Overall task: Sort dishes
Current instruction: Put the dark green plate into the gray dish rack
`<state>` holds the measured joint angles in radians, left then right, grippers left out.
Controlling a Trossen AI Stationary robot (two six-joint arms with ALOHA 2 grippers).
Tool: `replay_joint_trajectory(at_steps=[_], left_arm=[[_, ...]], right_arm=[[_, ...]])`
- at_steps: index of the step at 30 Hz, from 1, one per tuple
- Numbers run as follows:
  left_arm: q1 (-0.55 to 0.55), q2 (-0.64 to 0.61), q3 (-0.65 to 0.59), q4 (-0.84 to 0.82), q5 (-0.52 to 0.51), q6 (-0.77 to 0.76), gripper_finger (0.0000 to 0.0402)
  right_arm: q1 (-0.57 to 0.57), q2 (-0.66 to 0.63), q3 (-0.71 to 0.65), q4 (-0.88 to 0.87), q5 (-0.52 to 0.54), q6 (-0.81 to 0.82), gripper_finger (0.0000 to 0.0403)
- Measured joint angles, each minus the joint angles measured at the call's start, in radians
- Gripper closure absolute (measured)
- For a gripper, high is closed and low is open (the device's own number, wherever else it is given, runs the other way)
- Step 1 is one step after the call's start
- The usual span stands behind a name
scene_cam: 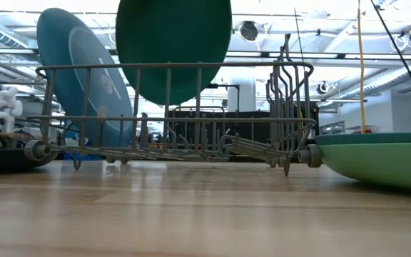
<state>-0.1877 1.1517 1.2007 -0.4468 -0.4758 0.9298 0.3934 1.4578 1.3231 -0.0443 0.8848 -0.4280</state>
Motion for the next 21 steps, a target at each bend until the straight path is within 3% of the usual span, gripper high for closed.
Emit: replay_joint_trajectory(at_steps=[4,9,12,15,21], left_arm=[[-0.021,0.001,0.0,-0.041,0.01,0.006,0.0392],[-0.025,0.001,0.0,-0.106,0.036,0.032,0.0392],[-0.025,0.003,0.0,-0.1,0.035,0.062,0.0392],[-0.025,0.006,0.0,-0.071,0.038,0.073,0.0392],[-0.026,0.005,0.0,-0.095,0.042,0.066,0.0392]], right_arm=[[-0.039,0.0,0.0,-0.128,0.02,0.183,0.0207],[-0.117,0.039,0.0,-0.269,-0.131,0.43,0.0221],[-0.146,0.09,-0.001,-0.243,-0.171,0.441,0.0229],[-0.177,0.149,0.0,-0.167,-0.296,0.428,0.0235],[-0.21,0.244,-0.001,0.003,-0.359,0.316,0.0244]])
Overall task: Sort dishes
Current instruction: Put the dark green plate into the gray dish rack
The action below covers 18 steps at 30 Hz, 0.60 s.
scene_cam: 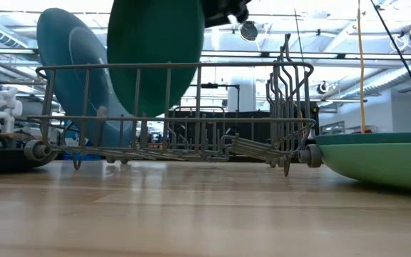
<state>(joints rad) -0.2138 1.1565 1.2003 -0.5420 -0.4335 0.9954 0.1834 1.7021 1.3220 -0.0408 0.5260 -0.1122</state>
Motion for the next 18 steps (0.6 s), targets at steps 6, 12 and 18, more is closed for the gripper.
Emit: replay_joint_trajectory(at_steps=[6,12,18], left_arm=[[-0.001,0.0,0.0,-0.034,0.0,-0.023,0.0382],[0.0,0.0,0.0,-0.032,-0.009,-0.045,0.0375],[0.003,0.0,0.0,-0.009,-0.037,-0.078,0.0318]], right_arm=[[-0.023,0.043,-0.001,0.123,-0.091,-0.044,0.0257],[-0.024,0.047,-0.001,0.138,-0.099,-0.061,0.0272],[-0.023,0.048,-0.001,0.148,-0.107,-0.064,0.0283]])
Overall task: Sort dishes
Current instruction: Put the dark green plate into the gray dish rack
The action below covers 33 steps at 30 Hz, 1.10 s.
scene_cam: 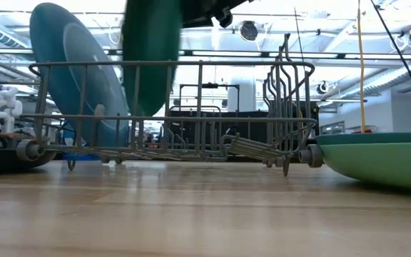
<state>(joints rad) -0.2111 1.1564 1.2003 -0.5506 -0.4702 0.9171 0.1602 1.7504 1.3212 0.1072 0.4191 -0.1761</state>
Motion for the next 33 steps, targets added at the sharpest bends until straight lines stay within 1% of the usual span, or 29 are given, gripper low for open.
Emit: replay_joint_trajectory(at_steps=[3,5,8,12,16,19,24,27,33], left_arm=[[0.001,0.0,0.0,0.005,-0.013,-0.023,0.0283],[0.002,0.0,0.0,0.007,-0.035,-0.023,0.0268],[0.002,0.0,0.002,0.005,-0.072,-0.026,0.026],[0.001,0.0,0.002,0.003,-0.075,-0.026,0.0263],[0.001,0.0,0.002,-0.002,-0.069,-0.064,0.0279],[0.001,0.0,0.002,-0.01,-0.065,-0.093,0.0299],[0.002,0.001,0.002,-0.035,-0.088,-0.085,0.035],[0.001,0.002,0.001,-0.068,-0.124,-0.047,0.0387],[-0.012,-0.005,0.001,-0.093,-0.168,0.01,0.0398]], right_arm=[[0.005,0.0,0.0,0.002,-0.028,0.0,0.0286],[0.007,0.001,0.0,0.003,-0.038,0.0,0.0287],[0.003,0.002,0.0,0.003,-0.056,0.006,0.0287],[-0.001,0.002,0.001,0.003,-0.047,0.009,0.0287],[-0.01,0.002,0.001,0.029,-0.044,0.006,0.0287],[-0.02,0.002,0.001,0.054,-0.042,0.003,0.0287],[-0.028,0.002,0.001,0.06,-0.042,0.003,0.0287],[-0.028,0.002,0.001,0.063,-0.037,0.004,0.0287],[-0.031,0.002,0.001,0.065,-0.021,0.006,0.0287]])
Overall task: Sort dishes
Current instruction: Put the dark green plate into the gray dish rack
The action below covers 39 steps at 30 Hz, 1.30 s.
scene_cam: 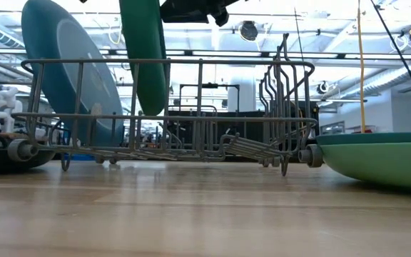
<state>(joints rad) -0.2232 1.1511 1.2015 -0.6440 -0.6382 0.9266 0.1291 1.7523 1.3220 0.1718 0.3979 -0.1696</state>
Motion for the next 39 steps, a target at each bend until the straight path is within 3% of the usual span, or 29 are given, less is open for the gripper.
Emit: replay_joint_trajectory(at_steps=[8,18,39], left_arm=[[-0.036,-0.066,0.0,-0.002,-0.048,0.051,0.04],[-0.06,-0.149,0.0,-0.184,-0.054,0.024,0.0401],[-0.059,-0.153,0.0,-0.211,-0.055,0.004,0.0401]], right_arm=[[-0.006,-0.002,0.002,-0.006,-0.002,-0.001,0.0287],[-0.011,-0.001,0.002,-0.034,-0.005,0.0,0.0287],[-0.02,-0.001,0.001,-0.015,-0.007,0.018,0.0287]])
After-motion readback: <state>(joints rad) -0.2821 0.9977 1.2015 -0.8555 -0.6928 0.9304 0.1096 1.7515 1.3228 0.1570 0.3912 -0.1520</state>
